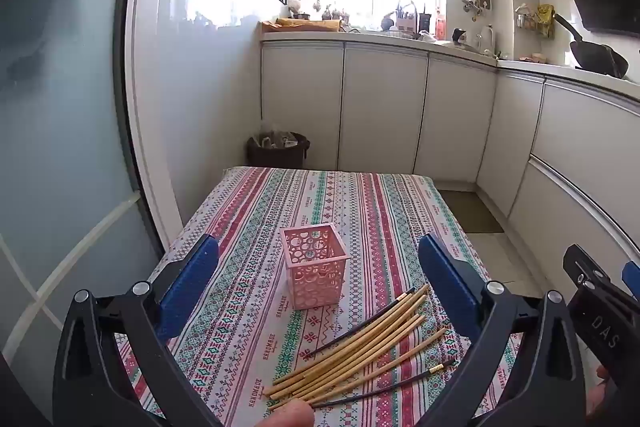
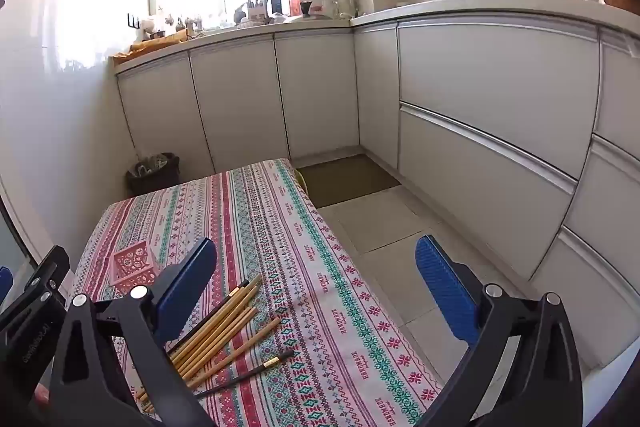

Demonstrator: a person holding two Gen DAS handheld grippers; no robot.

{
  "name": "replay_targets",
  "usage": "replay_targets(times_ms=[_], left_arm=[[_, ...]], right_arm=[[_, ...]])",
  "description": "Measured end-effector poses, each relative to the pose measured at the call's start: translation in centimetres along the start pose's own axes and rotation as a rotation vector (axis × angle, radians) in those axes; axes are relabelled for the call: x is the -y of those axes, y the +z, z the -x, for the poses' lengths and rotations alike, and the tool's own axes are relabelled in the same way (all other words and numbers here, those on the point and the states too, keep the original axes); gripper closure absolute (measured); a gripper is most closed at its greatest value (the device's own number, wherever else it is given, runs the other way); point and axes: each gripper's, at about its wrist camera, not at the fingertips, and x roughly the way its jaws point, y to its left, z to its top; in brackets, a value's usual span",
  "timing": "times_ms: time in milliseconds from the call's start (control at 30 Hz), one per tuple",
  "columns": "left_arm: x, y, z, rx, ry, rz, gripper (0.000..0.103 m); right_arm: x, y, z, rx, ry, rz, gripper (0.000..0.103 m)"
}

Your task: Organize utensils

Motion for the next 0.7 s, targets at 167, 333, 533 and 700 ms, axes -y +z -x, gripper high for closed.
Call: replay_targets(times_ms=[167, 333, 533, 700], left_arm=[[-0.20, -0.01, -0.03, -0.002, -0.001, 0.006, 0.007], [-0.61, -0.31, -0.36, -0.009, -0.005, 0.008, 0.007], [-0.10, -0.19, -0.42, -0.022, 0.000, 0.002, 0.007], [0.01, -0.21, -0.63, -0.027, -0.001, 0.001, 0.007]], right_arm=[[0.01, -0.02, 0.19, 0.002, 0.003, -0.005, 0.006], [0.03, -0.12, -0.09, -0.014, 0.006, -0.005, 0.006], [0.39, -0.64, -0.56, -0.019, 0.005, -0.006, 0.006], [-0.01, -0.23, -0.37, -0.022, 0.000, -0.006, 0.006]])
